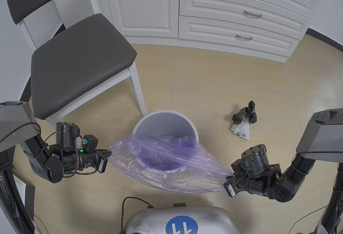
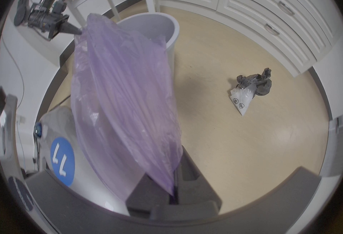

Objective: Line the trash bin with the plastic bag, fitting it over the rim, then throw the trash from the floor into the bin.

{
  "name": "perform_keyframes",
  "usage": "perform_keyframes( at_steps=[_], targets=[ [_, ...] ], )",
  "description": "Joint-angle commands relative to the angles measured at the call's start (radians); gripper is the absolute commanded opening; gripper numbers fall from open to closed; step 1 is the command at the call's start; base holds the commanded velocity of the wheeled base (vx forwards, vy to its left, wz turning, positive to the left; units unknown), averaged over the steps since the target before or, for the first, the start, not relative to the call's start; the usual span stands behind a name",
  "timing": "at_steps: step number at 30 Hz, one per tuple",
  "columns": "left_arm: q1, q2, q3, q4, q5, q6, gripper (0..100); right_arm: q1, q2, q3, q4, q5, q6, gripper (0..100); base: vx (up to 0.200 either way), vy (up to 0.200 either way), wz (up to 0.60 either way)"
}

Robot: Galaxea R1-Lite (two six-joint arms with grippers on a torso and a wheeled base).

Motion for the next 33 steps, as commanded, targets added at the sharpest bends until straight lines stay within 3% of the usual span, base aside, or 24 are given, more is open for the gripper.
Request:
perform_keyframes(
  at_steps=[1, 4, 5, 9, 17, 28, 29, 30, 31, 32, 33],
  targets=[
    [-0.003, 0.105, -0.053, -0.058, 0.012, -0.044, 0, 0.001, 0.08, -0.061, -0.03, -0.035, 0.049, 0, 0.0, 0.0, 0.0],
    [-0.012, 0.128, -0.065, -0.127, 0.035, -0.099, 0, 0.001, 0.101, -0.086, -0.055, -0.061, 0.075, 0, 0.0, 0.0, 0.0],
    [-0.036, 0.139, -0.068, -0.211, 0.085, -0.162, 0, 0.0, 0.121, -0.106, -0.079, -0.072, 0.099, 0, 0.0, 0.0, 0.0],
    [-0.075, 0.151, -0.09, -0.299, 0.165, -0.231, 0, -0.008, 0.144, -0.146, -0.133, -0.075, 0.138, 0, 0.0, 0.0, 0.0],
    [-0.085, 0.144, -0.078, -0.306, 0.173, -0.233, 0, -0.045, 0.169, -0.173, -0.147, -0.113, 0.153, 0, 0.0, 0.0, 0.0],
    [-0.08, 0.119, -0.059, -0.306, 0.164, -0.23, 0, -0.042, 0.138, -0.13, -0.151, -0.092, 0.145, 0, 0.0, 0.0, 0.0],
    [-0.078, 0.117, -0.058, -0.308, 0.164, -0.23, 0, -0.042, 0.124, -0.126, -0.154, -0.067, 0.15, 100, 0.0, 0.0, 0.0],
    [-0.078, 0.117, -0.058, -0.308, 0.164, -0.23, 0, -0.042, 0.121, -0.124, -0.154, -0.064, 0.152, 100, 0.0, 0.0, 0.0],
    [-0.078, 0.117, -0.058, -0.308, 0.164, -0.231, 0, -0.046, 0.088, -0.104, -0.157, 0.016, 0.161, 100, 0.0, 0.0, 0.0],
    [-0.078, 0.117, -0.058, -0.308, 0.162, -0.231, 0, -0.051, 0.075, -0.098, -0.156, 0.04, 0.162, 100, 0.0, 0.0, 0.0],
    [-0.078, 0.117, -0.058, -0.308, 0.162, -0.233, 0, -0.066, 0.038, -0.069, -0.156, 0.129, 0.167, 100, 0.0, 0.0, 0.0]
  ],
)
